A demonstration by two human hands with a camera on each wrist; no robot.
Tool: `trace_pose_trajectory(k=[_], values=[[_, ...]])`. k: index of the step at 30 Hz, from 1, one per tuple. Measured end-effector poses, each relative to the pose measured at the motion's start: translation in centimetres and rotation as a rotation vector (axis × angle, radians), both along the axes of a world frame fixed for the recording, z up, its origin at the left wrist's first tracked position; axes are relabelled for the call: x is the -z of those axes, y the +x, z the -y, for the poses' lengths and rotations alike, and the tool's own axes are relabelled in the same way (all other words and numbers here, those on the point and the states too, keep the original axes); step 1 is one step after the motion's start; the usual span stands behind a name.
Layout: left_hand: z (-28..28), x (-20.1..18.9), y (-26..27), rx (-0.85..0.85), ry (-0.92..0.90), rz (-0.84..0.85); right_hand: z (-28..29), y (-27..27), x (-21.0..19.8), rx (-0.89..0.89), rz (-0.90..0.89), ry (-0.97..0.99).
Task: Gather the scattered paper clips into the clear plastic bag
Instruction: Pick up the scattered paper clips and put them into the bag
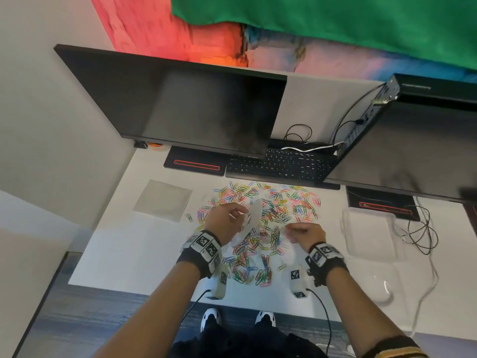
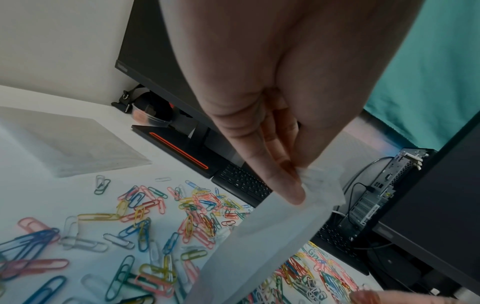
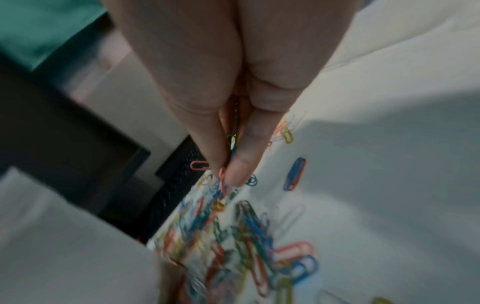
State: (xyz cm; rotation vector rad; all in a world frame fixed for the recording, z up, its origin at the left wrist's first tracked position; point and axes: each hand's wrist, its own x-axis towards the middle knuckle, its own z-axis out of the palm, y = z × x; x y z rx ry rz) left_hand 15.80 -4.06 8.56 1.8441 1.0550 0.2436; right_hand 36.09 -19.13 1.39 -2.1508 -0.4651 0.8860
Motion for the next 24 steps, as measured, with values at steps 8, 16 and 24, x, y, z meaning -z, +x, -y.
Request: trace_pose_trajectory(k=[8,16,24], values=[[1.0,-0.3,1.9,0.040,0.013,-0.021,-1.9,-0.3,-5.5,0.180,-0.645,0.536],[2.3,0.1,2.6,-0.005,0.011,0.059,-4.0,-3.9,-5.7,0.027,-0.405,0.281],[2.9,0.1,2.4,0.037,0.018,0.067,-4.5,-5.6,-6.4,-0.361,0.202,0.108]])
